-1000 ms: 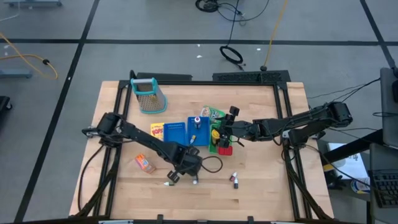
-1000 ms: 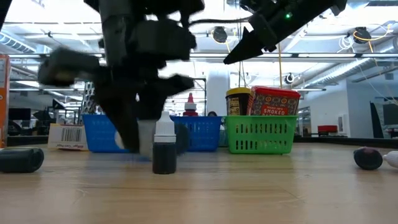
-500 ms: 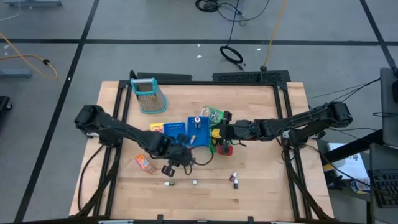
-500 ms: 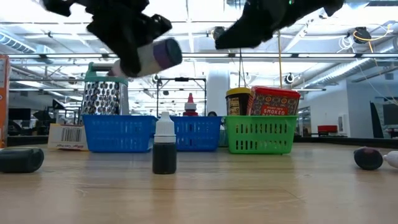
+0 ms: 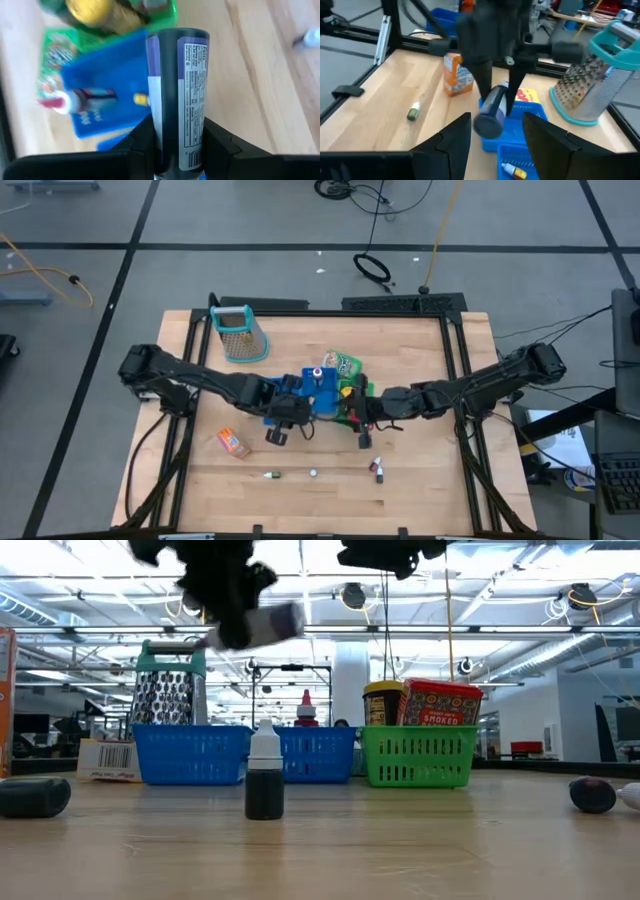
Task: Pick & Place Kitchen Items
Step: Put the large violet food coloring bottle into the right blue bin
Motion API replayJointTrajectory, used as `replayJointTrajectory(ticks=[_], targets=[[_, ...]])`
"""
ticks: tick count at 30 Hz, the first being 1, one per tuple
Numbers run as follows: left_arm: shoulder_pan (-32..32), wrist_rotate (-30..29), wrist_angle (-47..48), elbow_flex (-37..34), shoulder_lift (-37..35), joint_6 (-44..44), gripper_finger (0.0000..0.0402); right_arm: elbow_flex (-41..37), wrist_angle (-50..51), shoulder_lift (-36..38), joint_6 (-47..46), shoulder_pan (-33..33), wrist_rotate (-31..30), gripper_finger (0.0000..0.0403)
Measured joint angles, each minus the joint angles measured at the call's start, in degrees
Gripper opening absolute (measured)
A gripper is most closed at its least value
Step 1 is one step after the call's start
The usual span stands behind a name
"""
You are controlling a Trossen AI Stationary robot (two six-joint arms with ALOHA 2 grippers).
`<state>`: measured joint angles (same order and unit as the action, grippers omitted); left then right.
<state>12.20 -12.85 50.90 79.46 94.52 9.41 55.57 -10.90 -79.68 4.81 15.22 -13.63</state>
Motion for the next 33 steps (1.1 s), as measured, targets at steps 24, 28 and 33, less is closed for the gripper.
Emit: replayJointTrajectory(ticks=[24, 28, 33], targets=[[-0.1, -9.6, 9.4, 16.0, 0.0, 2.1, 0.0108, 0.0, -6.8, 0.0, 5.0, -0.5, -8.7, 0.0171], [-0.1, -9.7, 9.2, 16.0, 0.0, 2.1, 0.0108, 0.0, -6.9, 0.0, 4.9, -1.9, -8.0, 0.0171], [-0.1, -9.8, 9.3, 16.0, 0.0, 2.2, 0.0108, 0.0, -8.7, -2.5, 3.6, -4.5, -1.2, 0.0171]])
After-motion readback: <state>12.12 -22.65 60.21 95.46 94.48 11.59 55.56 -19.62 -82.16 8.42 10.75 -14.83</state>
